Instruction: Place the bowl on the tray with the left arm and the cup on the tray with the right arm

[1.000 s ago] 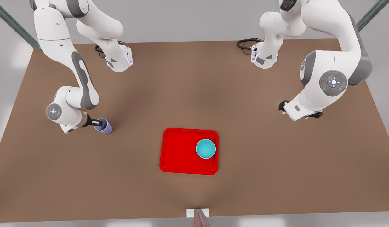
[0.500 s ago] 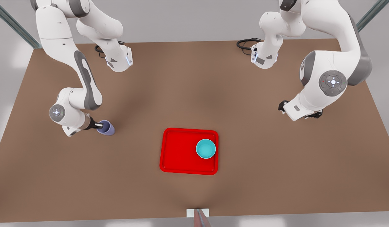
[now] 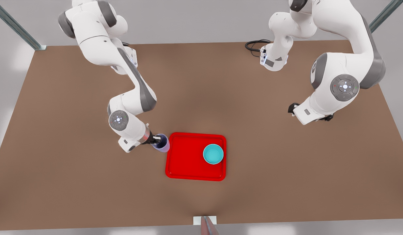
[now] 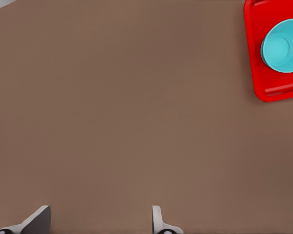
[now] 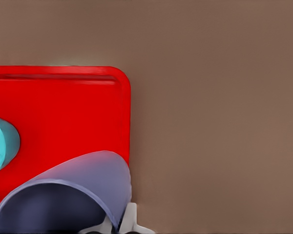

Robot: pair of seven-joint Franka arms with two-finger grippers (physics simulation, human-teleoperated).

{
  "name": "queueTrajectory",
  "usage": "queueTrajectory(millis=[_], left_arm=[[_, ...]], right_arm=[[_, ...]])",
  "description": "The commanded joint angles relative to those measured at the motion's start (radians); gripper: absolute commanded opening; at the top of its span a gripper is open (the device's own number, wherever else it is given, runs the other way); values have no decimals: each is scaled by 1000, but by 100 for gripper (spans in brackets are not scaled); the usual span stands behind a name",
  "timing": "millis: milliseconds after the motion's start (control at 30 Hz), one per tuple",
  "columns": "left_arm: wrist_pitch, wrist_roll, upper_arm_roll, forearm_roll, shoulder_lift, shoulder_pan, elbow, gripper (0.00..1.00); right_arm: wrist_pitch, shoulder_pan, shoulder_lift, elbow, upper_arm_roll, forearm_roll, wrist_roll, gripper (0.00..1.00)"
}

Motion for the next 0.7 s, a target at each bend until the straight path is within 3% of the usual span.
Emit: queueTrajectory(millis=[0, 67, 167, 433, 467, 500, 667], left_arm=[[0, 0, 0, -7, -1, 0, -1, 100], [-4, 0, 0, -7, -1, 0, 0, 100], [-8, -2, 0, -8, -3, 0, 0, 100], [-6, -2, 8, -8, 5, 0, 0, 100], [-6, -2, 8, -8, 5, 0, 0, 100], [-8, -2, 9, -8, 5, 0, 0, 100], [-6, -3, 8, -7, 5, 0, 0, 100]], right_arm=[[-1, 4, 23, 23, 0, -6, 32, 21], [3, 35, 154, 172, 5, -6, 60, 21], [68, 56, 254, 256, 23, -6, 97, 21], [102, 83, 324, 250, 37, -14, 79, 22], [102, 86, 323, 242, 37, -14, 69, 75], [102, 86, 323, 242, 46, -16, 71, 100], [97, 73, 303, 247, 73, -20, 82, 100]])
